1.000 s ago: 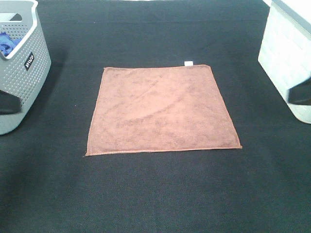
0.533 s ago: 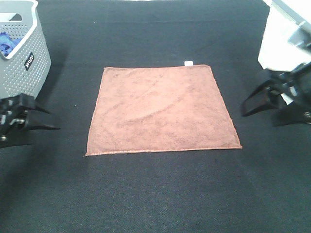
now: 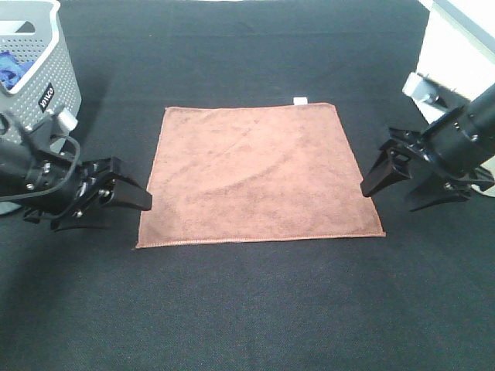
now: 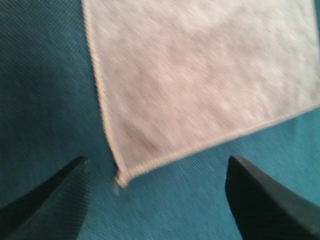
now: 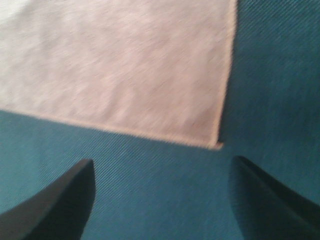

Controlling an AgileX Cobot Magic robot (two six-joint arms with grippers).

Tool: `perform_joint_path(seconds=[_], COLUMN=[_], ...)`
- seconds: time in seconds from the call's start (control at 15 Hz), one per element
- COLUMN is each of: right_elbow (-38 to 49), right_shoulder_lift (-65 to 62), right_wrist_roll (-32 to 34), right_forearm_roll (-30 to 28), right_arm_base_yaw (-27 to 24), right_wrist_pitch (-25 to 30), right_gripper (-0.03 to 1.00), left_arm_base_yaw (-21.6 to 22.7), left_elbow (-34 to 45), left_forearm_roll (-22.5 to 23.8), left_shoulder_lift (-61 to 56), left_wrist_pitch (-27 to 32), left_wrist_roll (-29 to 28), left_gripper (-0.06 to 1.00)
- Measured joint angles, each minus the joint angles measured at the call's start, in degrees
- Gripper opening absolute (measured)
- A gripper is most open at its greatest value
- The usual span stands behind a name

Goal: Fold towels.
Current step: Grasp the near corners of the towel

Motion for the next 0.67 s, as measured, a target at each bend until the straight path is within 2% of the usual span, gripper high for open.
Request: perform_joint_path(seconds=[0.33,0.67], right_elbow=[-6.9,-9.6], right_shoulder_lift=[8.7,13.5], right_wrist_roll=[-3.9,-5.6], right_forearm_roll=[0.9,2.4], right_arm_base_yaw=[-0.4,-0.4], right_wrist_pitch=[0.0,0.2], right_gripper=[0.70,0.70], left_arm_base_yaw=[0.0,0.0], left_elbow=[-3.7,-5.9], left_forearm_roll=[-0.9,-2.9], left_shoulder_lift=[6.9,9.2], left_wrist_pitch=[-0.9,0.4], left_wrist_roll=[0.0,0.0], left_gripper=[0.71,0.70])
